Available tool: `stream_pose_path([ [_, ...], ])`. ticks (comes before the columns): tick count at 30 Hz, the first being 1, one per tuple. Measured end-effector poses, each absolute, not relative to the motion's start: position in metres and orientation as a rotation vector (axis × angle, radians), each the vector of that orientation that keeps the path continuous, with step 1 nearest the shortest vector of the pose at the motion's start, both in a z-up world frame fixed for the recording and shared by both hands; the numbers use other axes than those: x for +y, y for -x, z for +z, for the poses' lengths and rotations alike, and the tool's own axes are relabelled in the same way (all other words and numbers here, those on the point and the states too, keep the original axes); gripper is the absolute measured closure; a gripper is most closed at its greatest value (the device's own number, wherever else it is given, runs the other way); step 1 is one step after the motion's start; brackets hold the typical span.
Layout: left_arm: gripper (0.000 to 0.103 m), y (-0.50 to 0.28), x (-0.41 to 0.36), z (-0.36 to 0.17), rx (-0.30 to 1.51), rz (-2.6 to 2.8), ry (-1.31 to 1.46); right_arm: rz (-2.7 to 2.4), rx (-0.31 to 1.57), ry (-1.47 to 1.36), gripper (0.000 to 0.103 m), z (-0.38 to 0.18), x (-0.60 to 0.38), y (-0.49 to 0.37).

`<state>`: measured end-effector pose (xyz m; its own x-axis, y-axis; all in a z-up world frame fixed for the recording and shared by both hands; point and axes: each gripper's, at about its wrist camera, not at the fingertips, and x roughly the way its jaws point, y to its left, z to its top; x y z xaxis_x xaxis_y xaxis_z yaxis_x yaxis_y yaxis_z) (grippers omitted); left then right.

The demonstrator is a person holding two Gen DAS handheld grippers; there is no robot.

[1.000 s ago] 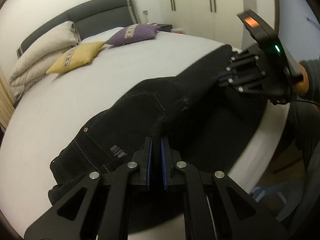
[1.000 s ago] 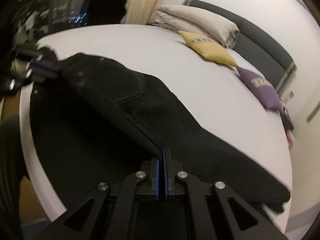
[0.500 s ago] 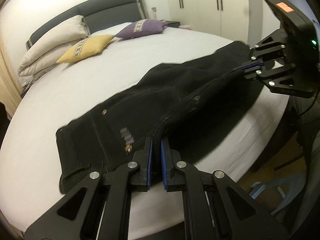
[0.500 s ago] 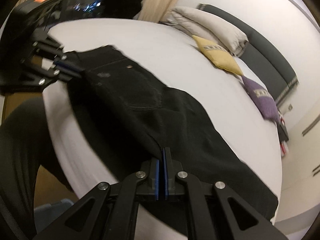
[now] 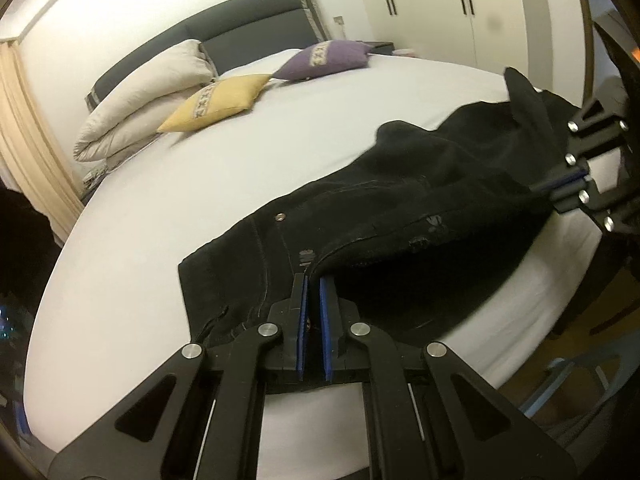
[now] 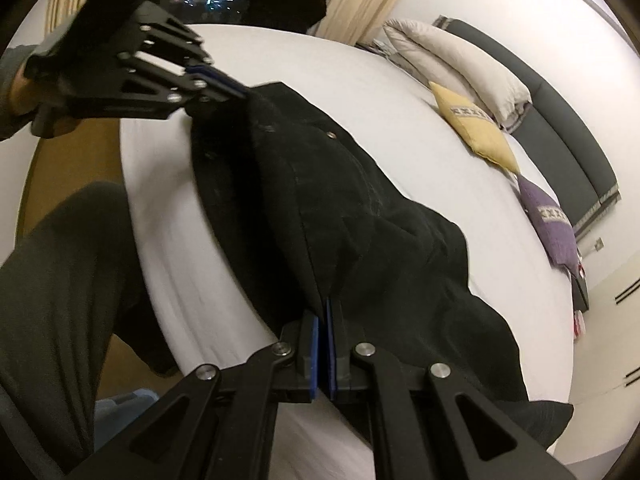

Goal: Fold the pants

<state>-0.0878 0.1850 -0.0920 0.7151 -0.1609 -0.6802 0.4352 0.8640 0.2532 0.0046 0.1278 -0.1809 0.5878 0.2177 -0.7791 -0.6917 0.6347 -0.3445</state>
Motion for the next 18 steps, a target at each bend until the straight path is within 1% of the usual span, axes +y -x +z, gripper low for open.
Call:
stream_pose_path([
  [5,0.097,0.099,0.188,-0.131,0.754,-0.322,-0.469,0.606,0.849,0.733,0.099,-0.216,0.129,-0.002],
  [6,0.093,0.102,0.191,-0.133,0.748,-0.290,-0.459,0.609,0.852,0.735,0.099,-0.220,0.127,0.000],
  [10,0.092,0.106,0.209,-0.143,0.782,-0.141,-0.413,0.610,0.863,0.713,0.099,-0.220,0.125,-0.001],
  [12,0.092,0.107,0.220,-0.144,0.793,-0.100,-0.383,0.608,0.866,0.704,0.099,-0.219,0.125,-0.002],
  [14,0.093,0.113,0.226,-0.139,0.765,-0.087,-0.376,0.605,0.864,0.698,0.099,-0.219,0.125,-0.001],
  [18,0.093,0.116,0.223,-0.133,0.726,-0.061,-0.445,0.601,0.867,0.678,0.099,-0.217,0.123,0.000],
])
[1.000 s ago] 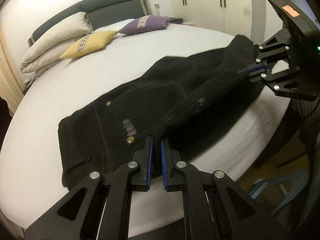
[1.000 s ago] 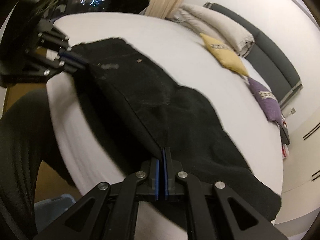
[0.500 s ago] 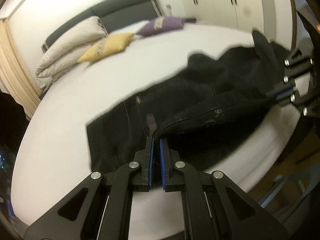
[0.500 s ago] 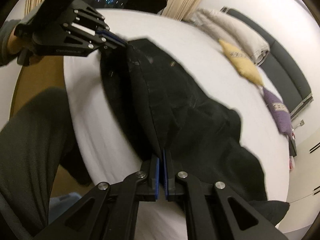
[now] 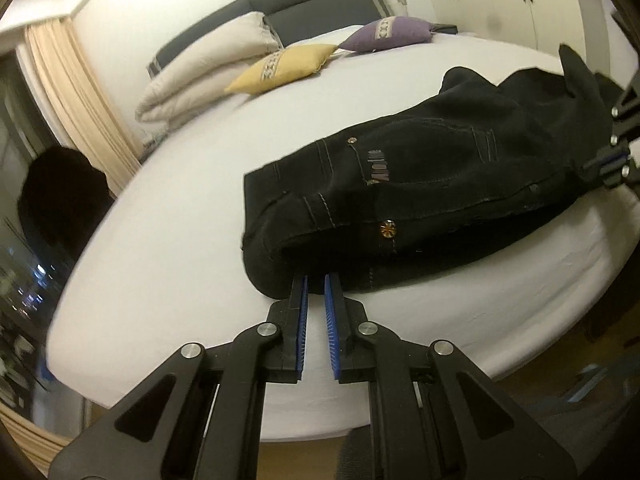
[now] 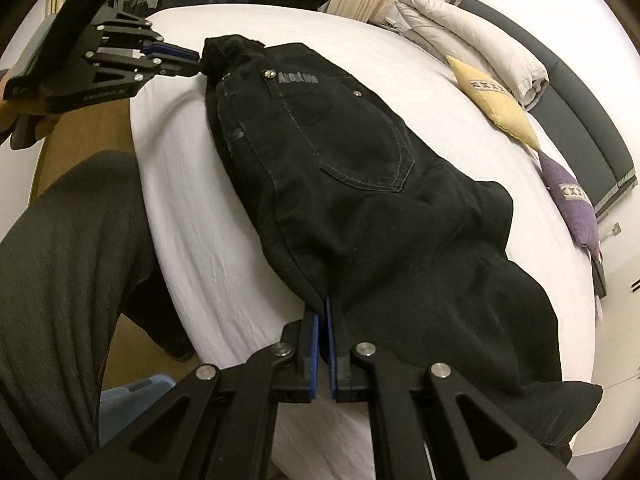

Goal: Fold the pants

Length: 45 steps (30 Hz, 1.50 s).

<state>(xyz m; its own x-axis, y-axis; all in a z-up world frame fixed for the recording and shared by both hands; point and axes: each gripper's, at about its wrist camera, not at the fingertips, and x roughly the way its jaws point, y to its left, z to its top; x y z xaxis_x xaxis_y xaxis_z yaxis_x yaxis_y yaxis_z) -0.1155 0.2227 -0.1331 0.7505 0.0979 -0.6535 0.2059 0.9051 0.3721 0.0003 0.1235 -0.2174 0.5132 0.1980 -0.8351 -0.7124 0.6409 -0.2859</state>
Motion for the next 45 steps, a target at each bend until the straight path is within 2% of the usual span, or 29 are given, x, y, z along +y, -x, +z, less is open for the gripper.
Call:
stream_pose_path([
  [15,0.092,0.086,0.228,-0.133,0.726,-0.046,-0.647,0.595,0.868,0.668,0.099,-0.212,0.123,-0.002],
  [22,0.092,0.081,0.269,-0.130,0.772,0.224,-0.504,0.594,0.896,0.654,0.096,-0.219,0.126,-0.007],
  [27,0.092,0.079,0.211,-0.114,0.678,0.009,-0.477,0.590,0.890,0.648,0.093,-0.222,0.130,-0.008],
  [30,0.092,0.049,0.175,-0.128,0.721,-0.095,-0.462,0.598,0.898,0.603,0.088,-0.220,0.123,-0.007],
  [31,0.092,0.033,0.164,-0.141,0.781,-0.108,-0.471,0.602,0.908,0.579,0.081,-0.219,0.119,-0.006],
  [32,0.092,0.021,0.159,-0.154,0.834,-0.115,-0.485,0.606,0.922,0.550,0.070,-0.217,0.114,-0.006],
  [34,0.093,-0.001,0.149,-0.181,0.895,-0.086,-0.515,0.609,0.952,0.454,0.062,-0.209,0.094,-0.007],
  [36,0.093,-0.007,0.148,-0.181,0.898,-0.074,-0.499,0.619,0.966,0.302,0.061,-0.194,0.064,-0.010],
  [38,0.093,-0.011,0.148,-0.181,0.912,-0.078,-0.484,0.573,0.971,0.074,0.052,-0.178,0.006,-0.022],
  [42,0.093,-0.013,0.146,-0.182,0.934,-0.080,-0.495,0.342,0.985,-0.409,0.051,-0.181,-0.142,-0.053],
  [45,0.093,-0.017,0.143,-0.183,0.950,-0.064,-0.491,0.175,0.908,-0.801,0.050,-0.201,-0.251,-0.051],
])
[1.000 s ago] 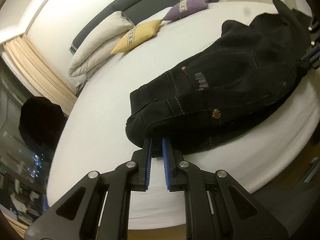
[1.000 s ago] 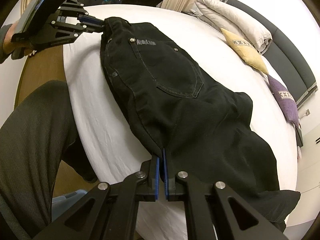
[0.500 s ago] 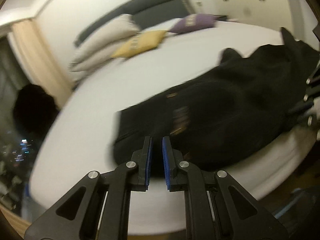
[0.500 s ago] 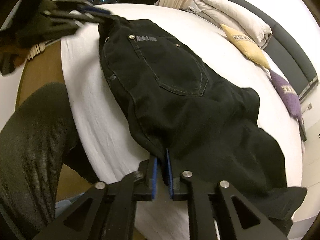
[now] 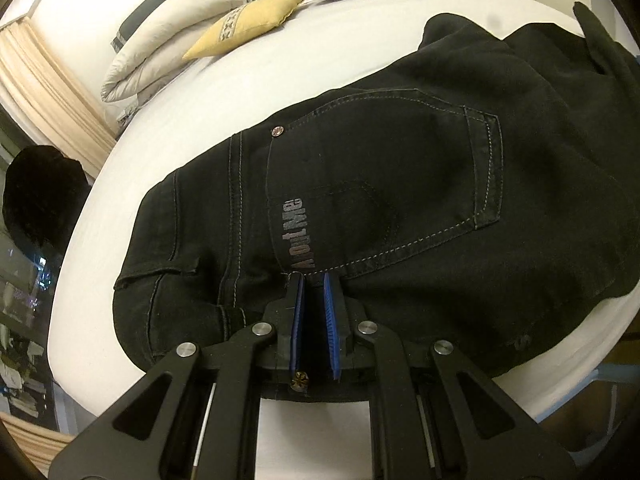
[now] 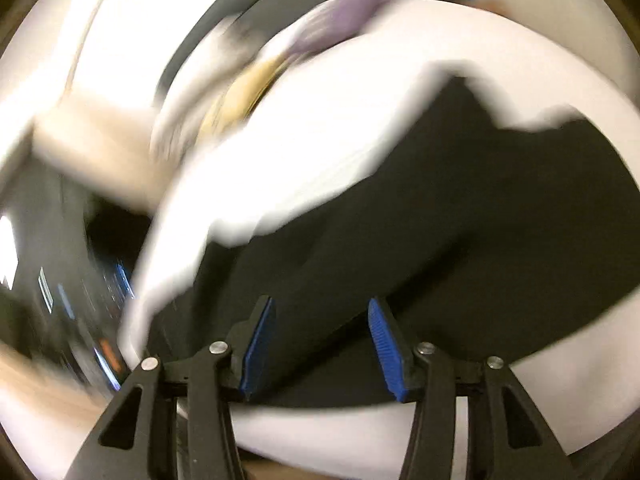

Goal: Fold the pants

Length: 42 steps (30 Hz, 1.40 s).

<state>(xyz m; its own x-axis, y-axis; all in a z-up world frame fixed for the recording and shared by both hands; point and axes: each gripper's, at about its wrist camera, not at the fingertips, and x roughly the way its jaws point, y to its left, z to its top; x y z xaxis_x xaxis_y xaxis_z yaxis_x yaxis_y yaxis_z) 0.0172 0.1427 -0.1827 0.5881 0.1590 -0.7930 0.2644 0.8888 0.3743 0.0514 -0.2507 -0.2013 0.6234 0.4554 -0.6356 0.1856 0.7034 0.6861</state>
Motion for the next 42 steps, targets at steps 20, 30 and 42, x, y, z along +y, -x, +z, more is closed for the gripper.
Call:
stream_pose_path([
  [20,0.093,-0.029,0.138,-0.188,0.964,-0.017,-0.477,0.139,0.756,-1.502,0.070,-0.297,-0.319,-0.081],
  [30,0.093,-0.025,0.140,-0.184,0.962,0.001,-0.480,0.078,0.712,-1.387,0.098,-0.279,-0.322,-0.078],
  [42,0.093,-0.028,0.123,-0.187,0.958,0.077,-0.495,-0.125,0.653,-1.225,0.099,-0.239,-0.371,-0.018],
])
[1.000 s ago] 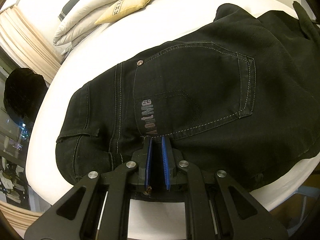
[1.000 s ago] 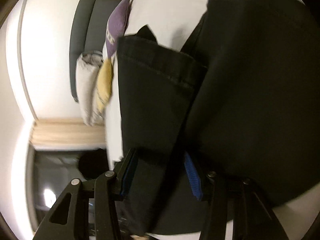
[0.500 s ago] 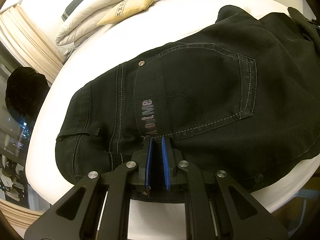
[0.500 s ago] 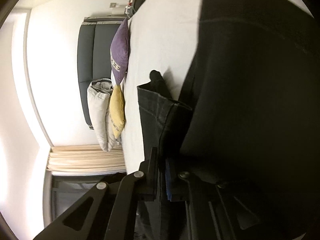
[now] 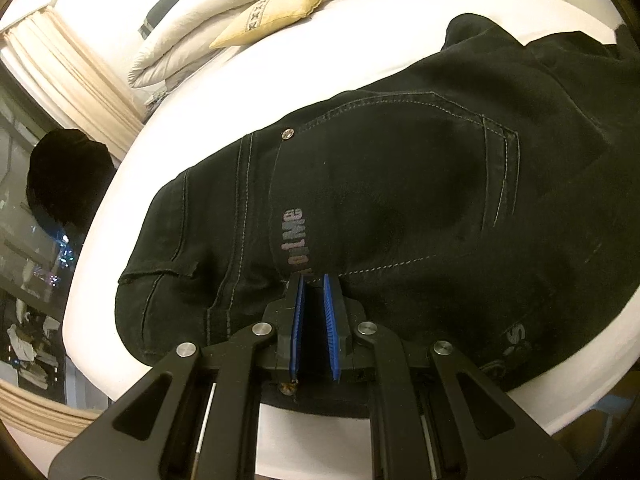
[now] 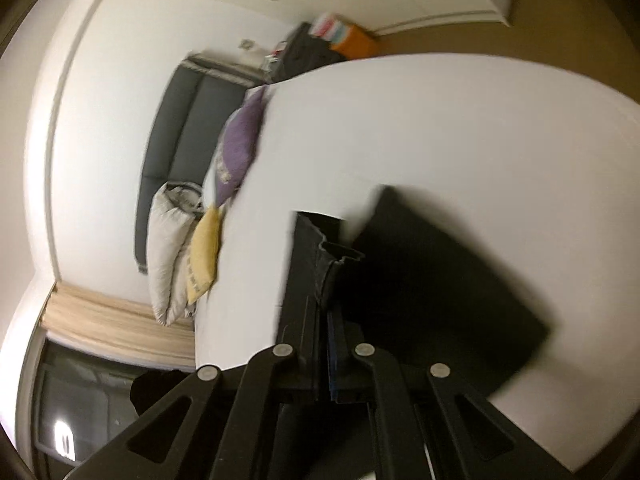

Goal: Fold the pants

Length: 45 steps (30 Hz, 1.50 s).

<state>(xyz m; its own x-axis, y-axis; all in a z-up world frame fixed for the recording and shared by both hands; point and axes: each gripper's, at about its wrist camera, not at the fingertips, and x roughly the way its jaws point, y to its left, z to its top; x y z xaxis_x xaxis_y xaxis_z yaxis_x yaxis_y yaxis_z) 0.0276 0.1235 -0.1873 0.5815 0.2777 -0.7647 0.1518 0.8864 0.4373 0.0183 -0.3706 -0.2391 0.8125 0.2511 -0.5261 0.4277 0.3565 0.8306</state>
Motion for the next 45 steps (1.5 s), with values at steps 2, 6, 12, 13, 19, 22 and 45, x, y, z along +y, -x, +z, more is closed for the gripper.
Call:
stream_pose_path([
  [2,0.093,-0.029,0.118,-0.188,0.958,0.092,-0.504,-0.156,0.665,-1.235,0.099,-0.251,-0.375,-0.012],
  [6,0.093,-0.028,0.111,-0.187,0.957,0.103,-0.508,-0.216,0.690,-1.245,0.100,-0.268,-0.374,0.010],
  [12,0.093,-0.025,0.100,-0.187,0.949,0.100,-0.506,-0.270,0.662,-1.092,0.100,-0.241,-0.371,0.032],
  [13,0.093,-0.024,0.097,-0.187,0.944,0.098,-0.514,-0.280,0.658,-1.065,0.100,-0.238,-0.370,0.035],
  [19,0.093,-0.024,0.085,-0.192,0.928,0.121,-0.553,-0.302,0.724,-1.118,0.101,-0.277,-0.383,0.048],
  [22,0.093,-0.020,0.082,-0.191,0.927,0.113,-0.554,-0.299,0.714,-1.105,0.101,-0.267,-0.384,0.040],
  [45,0.093,-0.013,0.100,-0.181,0.907,0.113,-0.522,-0.007,0.818,-0.596,0.066,-0.149,-0.379,-0.030],
])
